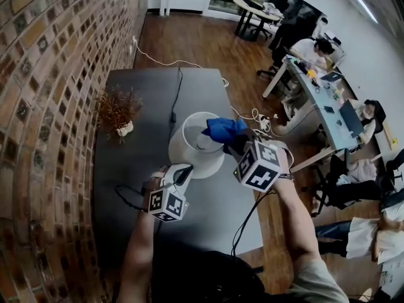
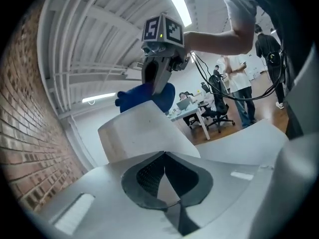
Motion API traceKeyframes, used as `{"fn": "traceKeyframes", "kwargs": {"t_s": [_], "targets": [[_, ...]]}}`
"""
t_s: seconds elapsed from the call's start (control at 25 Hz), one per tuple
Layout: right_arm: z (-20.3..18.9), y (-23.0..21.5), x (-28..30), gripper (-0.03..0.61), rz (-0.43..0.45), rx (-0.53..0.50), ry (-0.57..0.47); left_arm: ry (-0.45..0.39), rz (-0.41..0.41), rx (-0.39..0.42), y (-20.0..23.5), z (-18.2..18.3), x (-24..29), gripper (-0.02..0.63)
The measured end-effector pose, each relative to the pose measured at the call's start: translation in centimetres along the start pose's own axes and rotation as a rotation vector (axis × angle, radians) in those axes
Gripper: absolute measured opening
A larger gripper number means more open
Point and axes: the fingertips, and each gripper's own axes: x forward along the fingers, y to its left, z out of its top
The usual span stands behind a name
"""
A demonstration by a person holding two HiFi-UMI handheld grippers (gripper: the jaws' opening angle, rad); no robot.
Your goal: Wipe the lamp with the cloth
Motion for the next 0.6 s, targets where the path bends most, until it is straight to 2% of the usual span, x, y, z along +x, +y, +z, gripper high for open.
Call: {"fn": "traceKeyframes", "kwargs": {"t_s": [0.16,0.28,0.36,0.48,0.56,0.6], "targets": [[2.6,3.1,-1.1,0.077,0.005,-0.158,0.082,0.004,-0.006,0.025,-0.1,0.0,-0.2,0.009],[6.7,5.7,-1.3,0.078,0.045,-0.249,0.09,0.0,-0.003,0.045,-0.1,0.1,-0.2,0.009],[9.1,6.5,-0.7,0.077,0.041,-0.322,0.109,0.001,-0.002,0.06,-0.1,0.1,-0.3,0.009],[11.9,7.2,0.3,0.077,-0.003,-0.431,0.142,-0.005,-0.008,0.079,-0.1,0.3,-0.4,0.009],[14.4,7.2,-0.1,0.078,-0.059,-0.464,0.083,-0.016,-0.014,0.087,0.0,0.9,-0.5,0.009],[15.6,6.4,-0.6,0.078,-0.116,-0.476,0.046,-0.019,-0.016,0.09,-0.1,1.0,-0.6,0.009]]}}
